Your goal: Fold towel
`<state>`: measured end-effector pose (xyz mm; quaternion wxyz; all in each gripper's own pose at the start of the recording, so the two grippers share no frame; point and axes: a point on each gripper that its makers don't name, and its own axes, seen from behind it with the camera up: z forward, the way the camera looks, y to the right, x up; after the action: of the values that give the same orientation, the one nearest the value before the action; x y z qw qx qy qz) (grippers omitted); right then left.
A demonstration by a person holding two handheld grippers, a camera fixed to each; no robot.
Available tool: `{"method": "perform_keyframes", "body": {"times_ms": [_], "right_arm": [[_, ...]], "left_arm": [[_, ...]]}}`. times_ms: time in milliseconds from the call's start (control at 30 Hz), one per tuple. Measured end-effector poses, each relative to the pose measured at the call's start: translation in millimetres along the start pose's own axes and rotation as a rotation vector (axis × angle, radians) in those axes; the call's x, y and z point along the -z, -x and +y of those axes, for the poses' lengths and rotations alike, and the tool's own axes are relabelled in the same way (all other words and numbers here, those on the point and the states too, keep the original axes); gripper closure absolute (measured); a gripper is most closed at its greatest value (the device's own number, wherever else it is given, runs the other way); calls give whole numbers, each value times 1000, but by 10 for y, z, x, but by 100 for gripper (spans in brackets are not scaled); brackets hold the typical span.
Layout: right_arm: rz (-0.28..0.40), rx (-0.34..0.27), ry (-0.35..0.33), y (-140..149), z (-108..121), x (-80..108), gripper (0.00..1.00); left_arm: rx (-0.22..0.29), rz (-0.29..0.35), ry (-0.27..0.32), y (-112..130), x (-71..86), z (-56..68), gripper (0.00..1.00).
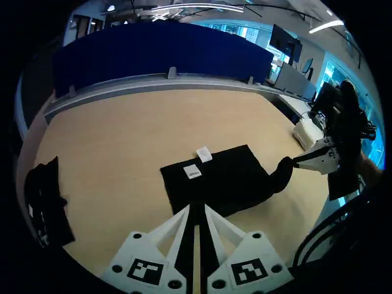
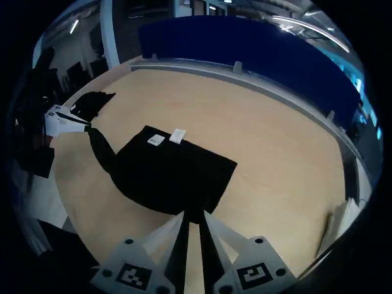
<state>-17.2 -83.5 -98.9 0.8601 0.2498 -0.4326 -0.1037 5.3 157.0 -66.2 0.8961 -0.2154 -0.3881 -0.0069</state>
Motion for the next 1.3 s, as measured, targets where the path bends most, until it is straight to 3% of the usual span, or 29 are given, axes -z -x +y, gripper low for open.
{"method": "perform_keyframes", "body": {"times_ms": [267, 700, 1000, 1300], "right_arm": [[-18, -43, -10, -110, 146, -349, 87], [-55, -77, 1, 10, 258, -649, 86], [-42, -104, 32, 0, 372, -907, 84], [-32, -129, 64, 7, 454, -1052, 80]], "left_arm": [[7, 7, -20, -154, -338, -203, 94], [-4, -21, -16, -50, -742, -278, 94], [3, -30, -38, 33, -996, -358, 94], [-4, -41, -44, 59, -1145, -364, 94]]}}
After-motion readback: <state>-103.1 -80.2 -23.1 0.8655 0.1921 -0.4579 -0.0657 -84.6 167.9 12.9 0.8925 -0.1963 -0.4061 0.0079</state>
